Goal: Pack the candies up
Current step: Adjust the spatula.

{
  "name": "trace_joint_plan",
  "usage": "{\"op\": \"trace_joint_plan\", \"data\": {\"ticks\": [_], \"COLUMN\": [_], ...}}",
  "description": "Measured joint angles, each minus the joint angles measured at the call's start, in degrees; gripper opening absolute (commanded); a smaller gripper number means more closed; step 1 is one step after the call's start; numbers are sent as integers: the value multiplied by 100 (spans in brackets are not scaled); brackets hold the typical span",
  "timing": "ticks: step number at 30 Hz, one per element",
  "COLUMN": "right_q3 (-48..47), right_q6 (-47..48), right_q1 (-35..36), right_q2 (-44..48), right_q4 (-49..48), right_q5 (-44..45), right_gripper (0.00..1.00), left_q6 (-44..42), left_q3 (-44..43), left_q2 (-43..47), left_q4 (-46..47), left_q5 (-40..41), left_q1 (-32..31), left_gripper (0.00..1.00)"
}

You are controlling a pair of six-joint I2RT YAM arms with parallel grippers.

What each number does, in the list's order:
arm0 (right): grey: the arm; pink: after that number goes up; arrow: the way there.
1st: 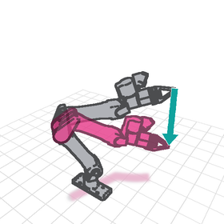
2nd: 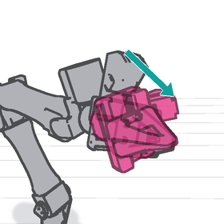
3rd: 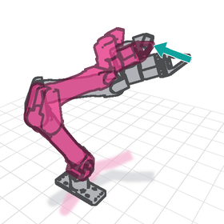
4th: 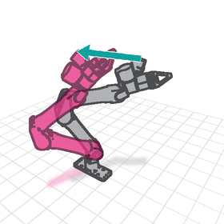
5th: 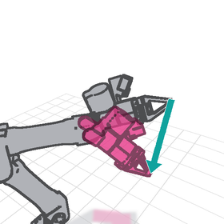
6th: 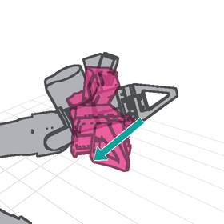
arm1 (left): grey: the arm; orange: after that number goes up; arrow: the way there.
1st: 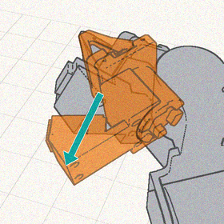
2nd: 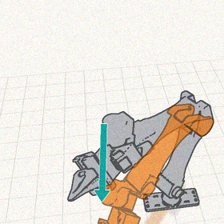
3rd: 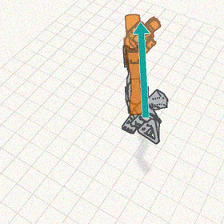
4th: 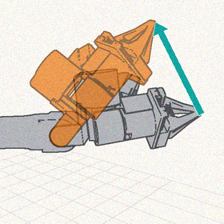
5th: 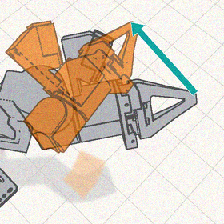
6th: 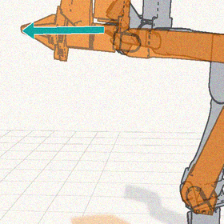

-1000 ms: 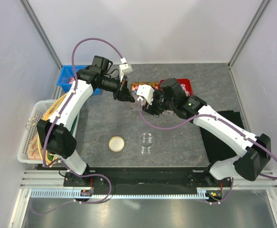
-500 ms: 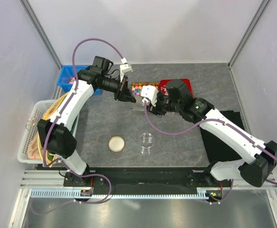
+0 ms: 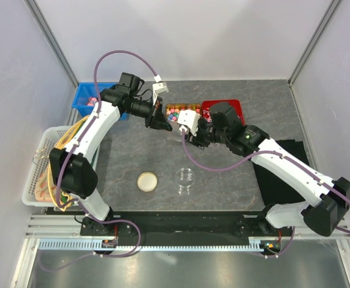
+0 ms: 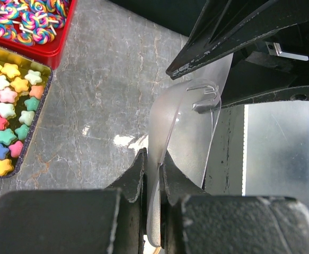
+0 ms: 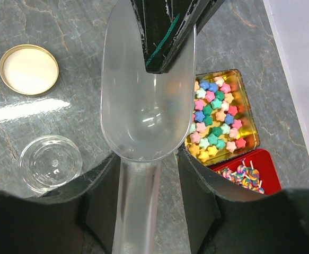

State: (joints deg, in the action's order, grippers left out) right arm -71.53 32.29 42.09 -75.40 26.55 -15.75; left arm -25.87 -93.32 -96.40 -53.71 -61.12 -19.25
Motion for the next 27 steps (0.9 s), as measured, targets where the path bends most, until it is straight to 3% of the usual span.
{"op": "trace_joint_plan", "data": {"ticks": [14, 22, 27], "right_q3": [90, 92, 94], "right_q6": [-20, -50, -114], "right_q1": [2, 24, 33], "right_q2": [7, 94, 98], "right_q4": [-175, -354, -341], "right_q5": [-50, -120, -70], "right_gripper": [57, 43, 26], "left_q6": [-275, -485, -507], "left_q3": [92, 92, 92], "left_q2": [-61, -98, -166], "left_q4": [13, -72, -120], "left_q5": [-404, -870, -949], "left_q1": [120, 310, 354], "left_gripper": [2, 2, 2]}}
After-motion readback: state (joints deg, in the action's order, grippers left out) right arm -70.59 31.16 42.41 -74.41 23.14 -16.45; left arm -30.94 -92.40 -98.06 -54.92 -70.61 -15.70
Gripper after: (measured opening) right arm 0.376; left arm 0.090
